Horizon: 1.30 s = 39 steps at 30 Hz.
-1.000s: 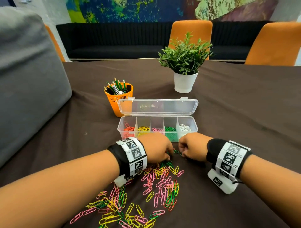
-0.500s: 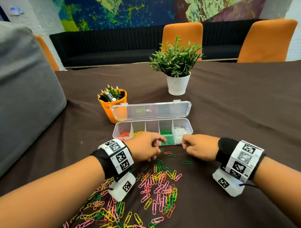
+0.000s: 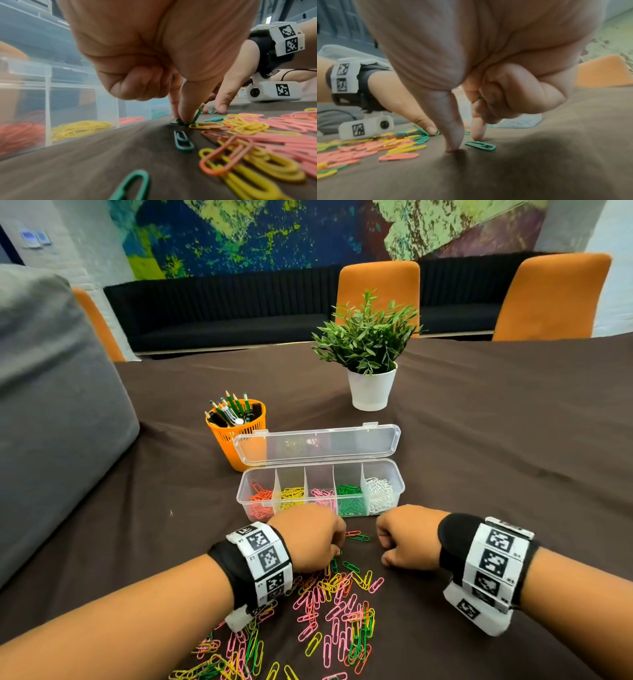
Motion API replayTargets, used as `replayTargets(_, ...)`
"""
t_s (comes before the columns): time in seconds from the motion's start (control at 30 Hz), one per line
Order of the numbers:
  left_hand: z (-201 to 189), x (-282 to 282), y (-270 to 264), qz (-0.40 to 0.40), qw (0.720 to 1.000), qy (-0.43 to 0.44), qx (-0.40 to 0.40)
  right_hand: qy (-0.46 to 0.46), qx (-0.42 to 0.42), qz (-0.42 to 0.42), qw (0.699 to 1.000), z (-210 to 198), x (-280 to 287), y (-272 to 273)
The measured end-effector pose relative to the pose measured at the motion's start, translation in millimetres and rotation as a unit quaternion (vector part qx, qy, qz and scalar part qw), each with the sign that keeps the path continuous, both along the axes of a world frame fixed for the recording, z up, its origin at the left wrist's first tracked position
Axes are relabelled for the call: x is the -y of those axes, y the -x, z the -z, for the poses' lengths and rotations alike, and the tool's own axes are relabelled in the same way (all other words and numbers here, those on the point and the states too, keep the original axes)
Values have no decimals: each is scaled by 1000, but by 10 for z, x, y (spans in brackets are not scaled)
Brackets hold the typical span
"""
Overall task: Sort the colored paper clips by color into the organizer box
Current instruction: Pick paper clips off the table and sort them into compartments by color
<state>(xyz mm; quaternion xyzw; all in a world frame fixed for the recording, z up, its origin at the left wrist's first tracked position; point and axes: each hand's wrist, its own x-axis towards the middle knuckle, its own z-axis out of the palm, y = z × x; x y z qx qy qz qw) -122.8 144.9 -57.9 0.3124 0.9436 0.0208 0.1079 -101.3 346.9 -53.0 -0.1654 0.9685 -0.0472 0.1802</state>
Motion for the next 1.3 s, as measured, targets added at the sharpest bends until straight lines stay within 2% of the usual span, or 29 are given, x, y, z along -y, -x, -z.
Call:
replayTargets(0.1, -29, -19, -17, 4, 1000, 13, 17, -16, 5, 0, 1000, 8, -6, -8)
replayTargets(0.2, -130, -78, 33, -64, 989, -104, 80, 3, 27, 3, 1000, -18, -48, -18)
replayTargets(0.27, -239, -145, 169, -110, 973, -186, 85, 17, 35, 7, 999, -32, -96, -18)
replayTargets(0.33, -361, -229, 315, -121, 964, -222, 77, 19, 37, 8, 999, -23, -127, -26)
replayTargets(0.4, -443, -315, 413, -109, 969, -215, 50, 12, 46, 2, 999, -3, -122, -35)
replayTargets(0.5, -400, -420, 519, -76, 988, -134, -12, 17, 70, 21, 997, 21, -129, -17)
replayTargets(0.57, -340, -434, 567, -67, 993, -98, -17, 82, 82, 46, 992, 7, -146, 7)
replayTargets(0.6, -319, -419, 584, -66, 993, -92, -18, 155, 98, 68, 981, 4, -143, 13)
replayTargets(0.63, -314, -390, 587, -63, 993, -92, -24, 249, 123, 105, 955, 5, -133, 12)
replayTargets(0.7, -340, -305, 559, -55, 992, -98, -57, 410, 181, 193, 873, -9, -115, 20)
replayTargets(0.77, -369, -188, 475, -40, 989, -106, -99, 479, 192, 241, 822, -105, -85, 38)
replayTargets(0.8, -365, -121, 410, -31, 988, -111, -104, 496, 172, 246, 815, -177, -59, 71)
replayTargets(0.83, -351, -57, 332, -21, 989, -108, -96, 498, 127, 233, 826, -261, -33, 122)
replayTargets(0.93, -228, 83, 76, 8, 999, -49, -15, 394, -46, 151, 905, -474, 137, 312)
replayTargets(1.0, -153, 123, -35, 35, 999, -2, 26, 313, -95, 106, 939, -509, 284, 449)
replayTargets(1.07, -114, 153, -60, 44, 998, 2, 47, 198, -120, 56, 971, -486, 429, 512)
replayTargets(1.13, -116, 187, -51, 36, 998, -3, 60, 119, -183, 23, 976, -437, 503, 472)
replayTargets(1.2, -123, 218, -50, 34, 998, -5, 57, 127, -230, 4, 965, -372, 490, 363)
replayTargets(1.23, -121, 235, -59, 34, 998, -7, 55, 127, -221, -4, 967, -319, 463, 308)
replayTargets(1.3, -112, 239, -80, 39, 998, -7, 51, 60, -126, -1, 990, -223, 414, 185)
